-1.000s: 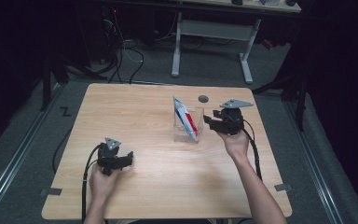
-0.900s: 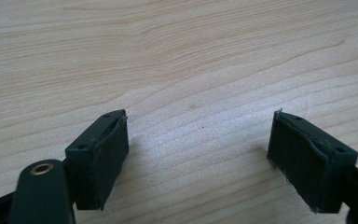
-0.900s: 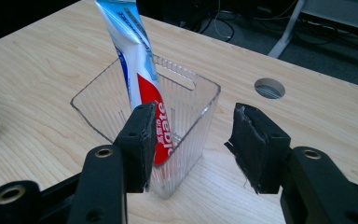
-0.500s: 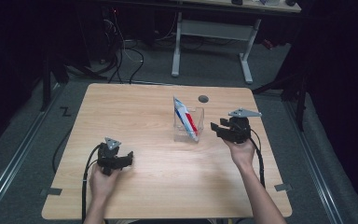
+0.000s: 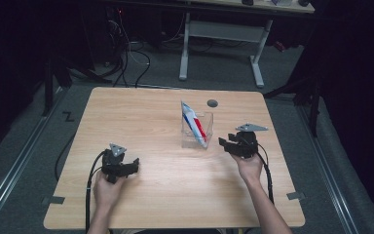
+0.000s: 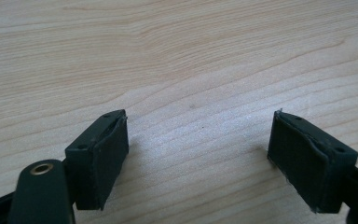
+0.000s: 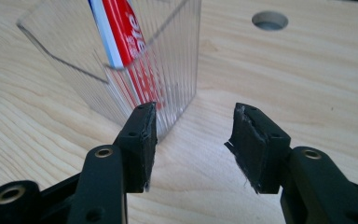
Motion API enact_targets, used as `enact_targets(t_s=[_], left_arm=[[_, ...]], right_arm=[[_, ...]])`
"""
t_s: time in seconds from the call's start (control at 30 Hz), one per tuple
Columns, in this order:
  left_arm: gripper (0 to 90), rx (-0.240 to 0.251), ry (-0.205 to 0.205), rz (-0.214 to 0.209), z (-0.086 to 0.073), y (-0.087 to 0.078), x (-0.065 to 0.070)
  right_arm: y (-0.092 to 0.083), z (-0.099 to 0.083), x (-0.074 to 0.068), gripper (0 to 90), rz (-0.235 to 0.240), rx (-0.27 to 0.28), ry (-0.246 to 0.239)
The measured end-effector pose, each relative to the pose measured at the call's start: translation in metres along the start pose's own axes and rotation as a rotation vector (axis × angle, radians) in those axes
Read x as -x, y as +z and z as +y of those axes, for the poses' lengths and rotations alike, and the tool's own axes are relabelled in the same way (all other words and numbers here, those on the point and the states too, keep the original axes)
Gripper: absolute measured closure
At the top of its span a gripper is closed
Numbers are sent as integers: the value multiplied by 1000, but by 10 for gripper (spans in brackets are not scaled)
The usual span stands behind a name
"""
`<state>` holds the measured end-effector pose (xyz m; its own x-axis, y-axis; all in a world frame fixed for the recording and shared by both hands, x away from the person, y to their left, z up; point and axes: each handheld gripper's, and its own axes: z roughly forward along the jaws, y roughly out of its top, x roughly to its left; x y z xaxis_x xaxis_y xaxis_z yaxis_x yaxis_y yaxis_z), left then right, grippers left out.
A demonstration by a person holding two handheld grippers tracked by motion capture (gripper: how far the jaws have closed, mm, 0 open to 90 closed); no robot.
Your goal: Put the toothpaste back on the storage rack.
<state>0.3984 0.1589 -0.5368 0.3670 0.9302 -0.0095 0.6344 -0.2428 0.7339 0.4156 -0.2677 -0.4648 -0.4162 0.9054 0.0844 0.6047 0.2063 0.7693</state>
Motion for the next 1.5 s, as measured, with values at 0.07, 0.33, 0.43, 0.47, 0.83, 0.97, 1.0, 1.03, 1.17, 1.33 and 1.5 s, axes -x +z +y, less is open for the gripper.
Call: enact_targets(t_s=[0.07, 0.33, 0.43, 0.47, 0.83, 0.97, 1.0, 1.03, 1.17, 1.33, 1.5], left_arm=[[206, 0, 0, 0, 0, 0, 0], [206, 0, 0, 0, 0, 0, 0], [205, 0, 0, 0, 0, 0, 0], [205, 0, 0, 0, 0, 0, 0], [205, 0, -1, 0, 0, 0, 0], [205, -1, 1, 0, 0, 0, 0], [205, -1, 1, 0, 0, 0, 0], [205, -1, 1, 0, 0, 0, 0], [205, -1, 1, 0, 0, 0, 0], [205, -1, 1, -1, 0, 0, 0], [205, -1, 1, 0, 0, 0, 0]], right_arm=[[4, -6, 1, 502, 0, -15, 8], [14, -23, 3, 501, -10, -53, 29], [18, -28, 4, 501, -12, -68, 28], [19, -29, 4, 501, -12, -69, 29], [22, -37, 2, 497, -23, -81, 33], [22, -40, 2, 497, -39, -77, 33], [23, -40, 1, 497, -46, -74, 23], [23, -41, 1, 496, -46, -76, 21], [28, -45, 0, 495, -59, -87, 9], [33, -53, 0, 494, -79, -98, -12], [34, -58, 0, 488, -104, -56, -49]])
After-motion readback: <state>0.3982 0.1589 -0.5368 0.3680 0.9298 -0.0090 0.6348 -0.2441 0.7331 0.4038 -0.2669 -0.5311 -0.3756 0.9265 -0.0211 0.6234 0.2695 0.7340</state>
